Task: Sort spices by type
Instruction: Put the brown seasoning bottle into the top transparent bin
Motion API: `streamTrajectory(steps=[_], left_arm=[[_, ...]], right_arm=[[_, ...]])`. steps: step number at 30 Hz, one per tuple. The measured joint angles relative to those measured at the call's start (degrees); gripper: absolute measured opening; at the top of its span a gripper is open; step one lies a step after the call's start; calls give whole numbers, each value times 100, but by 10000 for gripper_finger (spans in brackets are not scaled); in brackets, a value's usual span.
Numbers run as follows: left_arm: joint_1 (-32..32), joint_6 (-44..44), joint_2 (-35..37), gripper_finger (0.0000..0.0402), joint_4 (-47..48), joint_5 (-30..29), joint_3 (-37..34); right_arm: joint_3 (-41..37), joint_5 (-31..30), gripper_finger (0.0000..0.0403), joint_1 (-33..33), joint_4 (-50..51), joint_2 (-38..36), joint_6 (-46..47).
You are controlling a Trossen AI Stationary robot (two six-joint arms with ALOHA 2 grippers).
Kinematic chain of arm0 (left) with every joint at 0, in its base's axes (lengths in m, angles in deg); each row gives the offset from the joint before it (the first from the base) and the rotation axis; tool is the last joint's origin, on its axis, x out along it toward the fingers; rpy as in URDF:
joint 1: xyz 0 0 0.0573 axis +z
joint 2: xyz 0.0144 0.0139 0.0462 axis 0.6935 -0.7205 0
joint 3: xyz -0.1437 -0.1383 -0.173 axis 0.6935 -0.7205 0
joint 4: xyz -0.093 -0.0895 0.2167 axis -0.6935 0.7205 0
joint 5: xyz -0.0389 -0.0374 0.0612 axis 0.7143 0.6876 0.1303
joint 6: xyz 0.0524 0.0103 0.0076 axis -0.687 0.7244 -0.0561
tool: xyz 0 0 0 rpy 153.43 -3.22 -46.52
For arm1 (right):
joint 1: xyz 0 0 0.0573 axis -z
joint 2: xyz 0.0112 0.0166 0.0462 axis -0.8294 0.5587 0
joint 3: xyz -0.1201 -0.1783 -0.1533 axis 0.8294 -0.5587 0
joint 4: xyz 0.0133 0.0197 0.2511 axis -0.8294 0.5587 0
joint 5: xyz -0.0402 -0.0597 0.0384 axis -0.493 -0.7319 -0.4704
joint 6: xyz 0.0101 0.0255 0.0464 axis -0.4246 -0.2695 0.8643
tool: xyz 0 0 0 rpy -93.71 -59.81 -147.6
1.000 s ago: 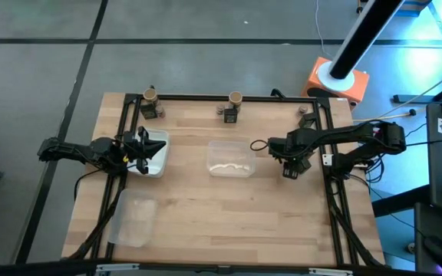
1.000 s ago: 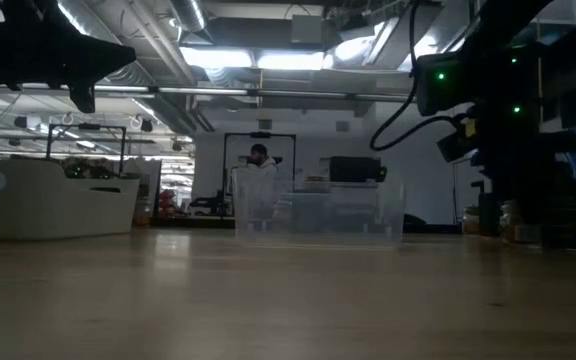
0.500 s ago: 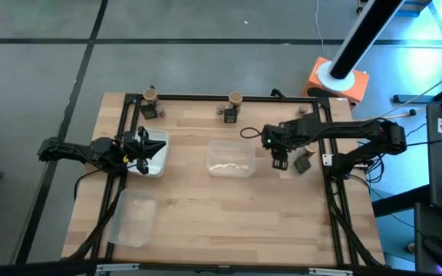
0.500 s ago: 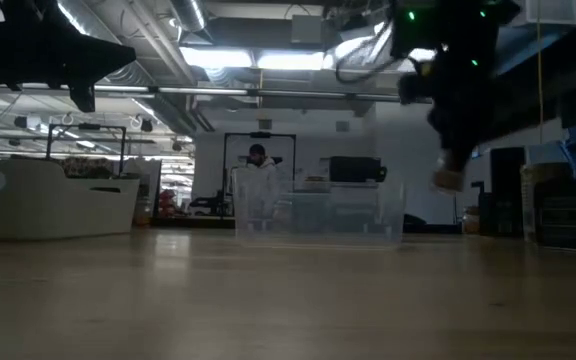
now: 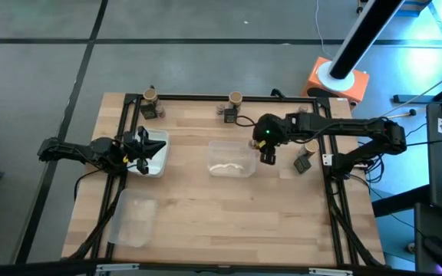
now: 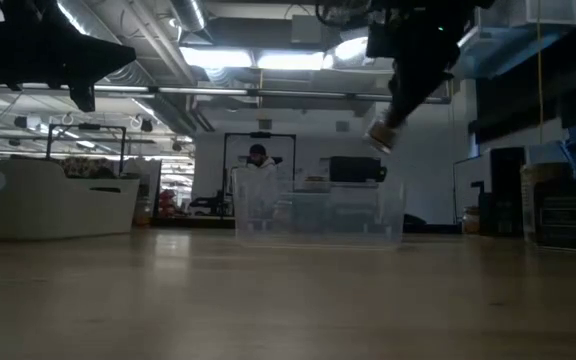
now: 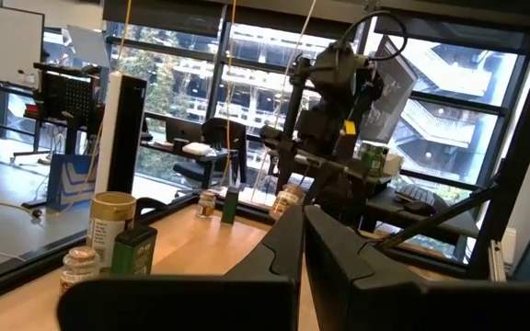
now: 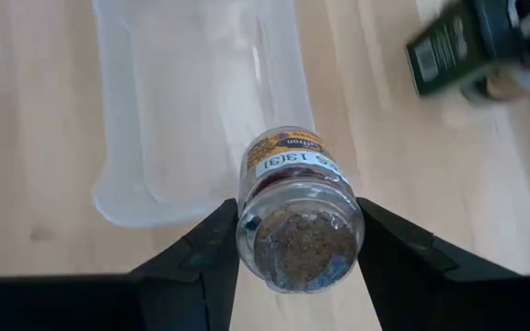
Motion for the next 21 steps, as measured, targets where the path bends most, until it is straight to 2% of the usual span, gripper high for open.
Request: streamTrajectory(steps=[9, 21], left_arm=[[2, -2, 2, 5, -22, -4, 0], [2, -101, 1, 5, -45, -63, 0]], right_arm=[[13, 222, 185, -4, -431, 416, -159], [813, 274, 186, -4, -133, 1345, -274]])
